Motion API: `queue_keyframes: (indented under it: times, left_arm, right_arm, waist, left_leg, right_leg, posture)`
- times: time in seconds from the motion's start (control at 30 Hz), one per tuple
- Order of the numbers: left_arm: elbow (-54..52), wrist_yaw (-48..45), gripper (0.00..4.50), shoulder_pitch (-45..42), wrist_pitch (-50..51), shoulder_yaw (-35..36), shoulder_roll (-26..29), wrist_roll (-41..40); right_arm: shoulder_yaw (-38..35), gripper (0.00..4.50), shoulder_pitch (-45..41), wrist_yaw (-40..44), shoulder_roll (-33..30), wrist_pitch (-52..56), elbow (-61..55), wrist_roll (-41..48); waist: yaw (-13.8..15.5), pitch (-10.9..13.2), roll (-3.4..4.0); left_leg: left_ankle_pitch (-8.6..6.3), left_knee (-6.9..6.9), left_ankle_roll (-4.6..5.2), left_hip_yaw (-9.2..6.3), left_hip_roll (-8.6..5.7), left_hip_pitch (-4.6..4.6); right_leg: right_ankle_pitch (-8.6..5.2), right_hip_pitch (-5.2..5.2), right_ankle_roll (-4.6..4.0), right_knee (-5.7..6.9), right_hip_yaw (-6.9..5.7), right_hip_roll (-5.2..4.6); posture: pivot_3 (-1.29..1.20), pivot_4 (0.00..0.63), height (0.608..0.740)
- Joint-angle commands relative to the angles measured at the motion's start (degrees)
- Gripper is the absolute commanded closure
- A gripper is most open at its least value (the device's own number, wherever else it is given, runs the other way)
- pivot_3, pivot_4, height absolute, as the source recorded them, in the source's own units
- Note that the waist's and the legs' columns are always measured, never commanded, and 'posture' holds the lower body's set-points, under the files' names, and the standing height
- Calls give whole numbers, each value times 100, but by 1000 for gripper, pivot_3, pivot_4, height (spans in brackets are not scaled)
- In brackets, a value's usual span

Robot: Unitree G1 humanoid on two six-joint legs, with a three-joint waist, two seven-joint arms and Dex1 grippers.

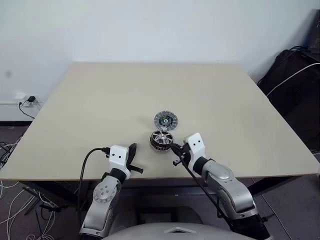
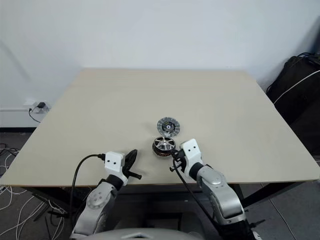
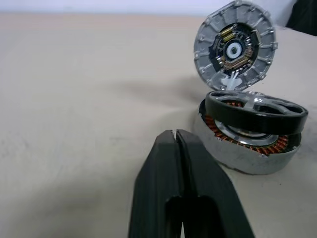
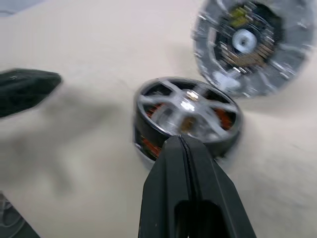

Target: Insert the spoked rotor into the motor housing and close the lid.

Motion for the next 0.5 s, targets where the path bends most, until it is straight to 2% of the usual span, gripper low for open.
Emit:
queue_keyframes:
  times: [0.03, 0.5]
  left_arm:
    - [-43, 46, 4480, -54, -139, -40, 1, 156]
    - [-142, -276, 4480, 102, -104, -15, -33, -140]
  right_arm:
    - [55, 4500, -144, 135, -25, 15, -118, 24]
    - [300, 4500, -428, 618, -12, 59, 254, 113]
  waist:
    - [2, 0, 0]
    - [-4, -1, 0]
  left_leg:
    - [0, 0, 0, 0, 0, 0]
    - [0, 0, 1, 0, 1, 2]
  right_leg:
    - [0, 1, 0, 0, 0, 0]
    - [0, 2, 0, 1, -1, 0]
  posture:
    - [0, 0, 740]
    - [0, 0, 740]
